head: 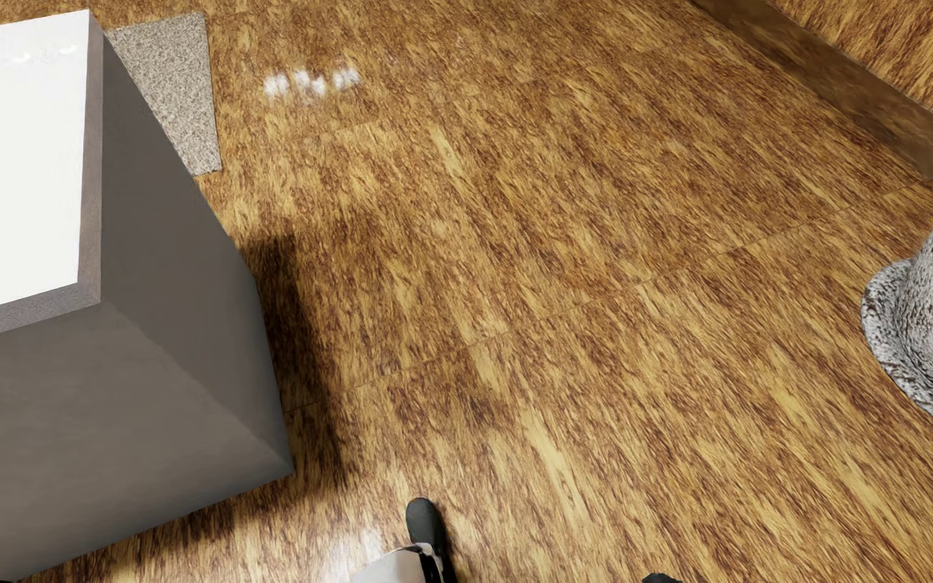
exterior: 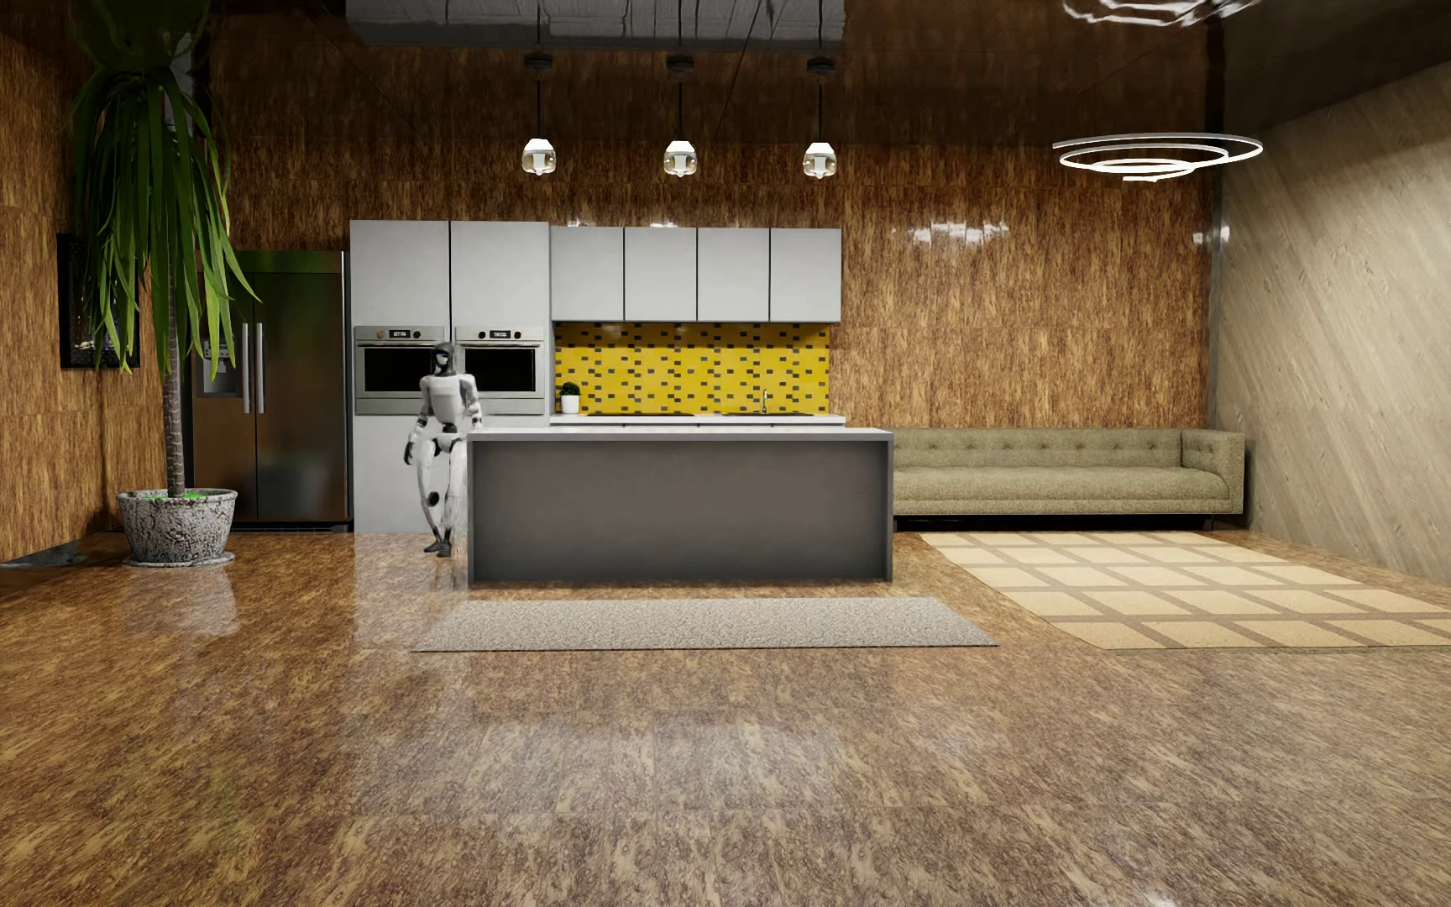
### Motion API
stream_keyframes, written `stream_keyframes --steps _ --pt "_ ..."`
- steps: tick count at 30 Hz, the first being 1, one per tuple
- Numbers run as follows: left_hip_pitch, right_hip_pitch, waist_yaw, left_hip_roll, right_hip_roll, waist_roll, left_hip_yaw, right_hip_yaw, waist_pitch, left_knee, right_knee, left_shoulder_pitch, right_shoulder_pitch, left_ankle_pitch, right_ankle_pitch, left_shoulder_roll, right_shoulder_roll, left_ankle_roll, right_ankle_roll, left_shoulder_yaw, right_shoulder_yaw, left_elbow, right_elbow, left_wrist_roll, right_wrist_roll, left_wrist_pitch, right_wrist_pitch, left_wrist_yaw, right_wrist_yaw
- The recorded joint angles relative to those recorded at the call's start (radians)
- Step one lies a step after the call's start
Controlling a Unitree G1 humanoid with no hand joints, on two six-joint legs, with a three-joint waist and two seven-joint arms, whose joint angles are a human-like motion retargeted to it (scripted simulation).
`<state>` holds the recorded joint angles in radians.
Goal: Avoid the counter
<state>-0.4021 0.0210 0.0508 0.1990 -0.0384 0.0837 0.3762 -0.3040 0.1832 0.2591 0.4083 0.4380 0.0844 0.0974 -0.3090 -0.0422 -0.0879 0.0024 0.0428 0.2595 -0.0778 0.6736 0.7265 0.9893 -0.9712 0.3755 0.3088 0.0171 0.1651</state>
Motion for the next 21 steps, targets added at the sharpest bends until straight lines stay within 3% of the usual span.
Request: stream_keyframes --steps 2,3,5,6,7,9,10,11,12,13,14,15,16,17,19,21 --pt "-0.06 0.072 0.005 -0.001 0.03 -0.003 -0.023 0.005 -0.002 -0.16 -0.037 0.003 -0.077 -0.105 -0.036 -0.007 -0.008 -0.144 0.017 -0.077 0.054 0.027 0.044 0.083 -0.029 0.014 -0.001 -0.083 0.007" --pt "-0.099 0.116 0.006 -0.001 0.034 -0.009 -0.079 -0.001 -0.001 -0.108 -0.054 -0.011 -0.09 -0.076 -0.052 0.012 -0.009 -0.065 0.027 -0.142 0.07 0.048 0.039 0.164 -0.039 -0.019 -0.009 -0.132 0.002" --pt "-0.104 0.208 0.012 0.033 0.037 -0.02 -0.032 -0.001 -0.003 0.007 -0.08 -0.039 -0.077 -0.029 -0.064 0.038 0.002 0.048 0.051 -0.212 0.086 0.035 -0.013 0.322 -0.026 -0.052 -0.04 -0.139 -0.019" --pt "-0.084 0.243 0.018 0.076 0.029 -0.027 0.041 0.024 -0.006 0.067 -0.083 -0.03 -0.07 -0.002 -0.047 0.015 0.007 0.115 0.063 -0.177 0.101 -0.012 -0.038 0.334 -0.006 -0.048 -0.055 -0.098 -0.014" --pt "-0.06 0.277 0.027 0.102 0.015 -0.038 0.081 0.049 -0.01 0.113 -0.064 -0.021 -0.053 0.068 -0.01 -0.024 0.009 0.174 0.059 -0.117 0.113 -0.064 -0.068 0.301 0.023 -0.031 -0.071 -0.054 -0.008" --pt "-0.038 0.281 0.037 0.085 -0.048 -0.08 0.091 0.066 -0.01 0.244 0.072 -0.069 0.027 -0.036 0.099 -0.087 0.002 0.174 0.028 -0.011 0.105 -0.088 -0.146 0.139 0.075 -0.016 -0.069 -0.012 -0.004" --pt "-0.017 0.236 0.037 0.051 -0.098 -0.104 0.095 0.048 -0.008 0.266 0.202 -0.123 0.077 -0.081 0.191 -0.083 0.007 0.17 -0.015 0.006 0.087 -0.044 -0.178 0.085 0.087 -0.007 -0.046 -0.04 -0.01" --pt "0.018 0.18 0.033 0.003 -0.16 -0.126 0.091 0.024 -0.007 0.249 0.357 -0.197 0.126 -0.103 0.278 -0.053 0.017 0.166 -0.041 -0.018 0.068 0.031 -0.197 0.092 0.09 0.014 -0.026 -0.097 -0.007" --pt "0.059 0.109 0.025 -0.05 -0.212 -0.147 0.078 0.018 -0.007 0.217 0.501 -0.276 0.169 -0.117 0.379 -0.003 0.025 0.162 -0.081 -0.087 0.06 0.116 -0.205 0.172 0.086 0.026 -0.012 -0.147 0.012" --pt "0.098 0.024 0.015 -0.097 -0.201 -0.164 0.059 0.068 -0.006 0.182 0.6 -0.361 0.196 -0.127 0.415 0.051 0.034 0.157 -0.057 -0.208 0.058 0.188 -0.193 0.315 0.077 -0.005 -0.001 -0.225 0.025" --pt "0.136 -0.058 0.007 -0.135 -0.157 -0.176 0.037 0.127 -0.007 0.145 0.644 -0.443 0.217 -0.136 0.338 0.1 0.038 0.153 -0.03 -0.33 0.058 0.217 -0.18 0.474 0.059 -0.073 0.003 -0.267 0.042" --pt "0.169 -0.123 0.002 -0.168 -0.148 -0.183 0.014 0.145 -0.011 0.115 0.64 -0.513 0.234 -0.146 0.223 0.125 0.033 0.149 -0.042 -0.397 0.055 0.206 -0.166 0.582 0.04 -0.135 0.007 -0.265 0.062" --pt "0.204 -0.17 -0.003 -0.2 -0.183 -0.189 -0.01 0.11 -0.017 0.08 0.589 -0.565 0.244 -0.153 0.162 0.127 0.025 0.144 -0.082 -0.407 0.045 0.172 -0.151 0.625 0.034 -0.164 0.009 -0.232 0.07" --pt "0.246 -0.199 -0.01 -0.23 -0.221 -0.197 -0.037 0.058 -0.023 0.036 0.493 -0.601 0.253 -0.158 0.132 0.106 0.021 0.139 -0.095 -0.366 0.033 0.119 -0.14 0.59 0.032 -0.173 0.011 -0.172 0.066" --pt "0.317 -0.237 -0.027 -0.274 -0.238 -0.212 -0.092 -0.059 -0.028 -0.034 0.198 -0.646 0.261 -0.172 0.134 0.039 0.018 0.128 -0.151 -0.234 0.018 0.003 -0.124 0.354 0.028 -0.188 0.01 -0.067 0.063" --pt "0.366 -0.303 -0.04 -0.294 -0.158 -0.216 -0.141 -0.069 -0.023 -0.037 -0.023 -0.666 0.26 -0.22 0.213 0.017 0.025 0.119 -0.078 -0.198 0.004 -0.087 -0.125 0.126 0.038 -0.234 0.003 -0.022 0.054"
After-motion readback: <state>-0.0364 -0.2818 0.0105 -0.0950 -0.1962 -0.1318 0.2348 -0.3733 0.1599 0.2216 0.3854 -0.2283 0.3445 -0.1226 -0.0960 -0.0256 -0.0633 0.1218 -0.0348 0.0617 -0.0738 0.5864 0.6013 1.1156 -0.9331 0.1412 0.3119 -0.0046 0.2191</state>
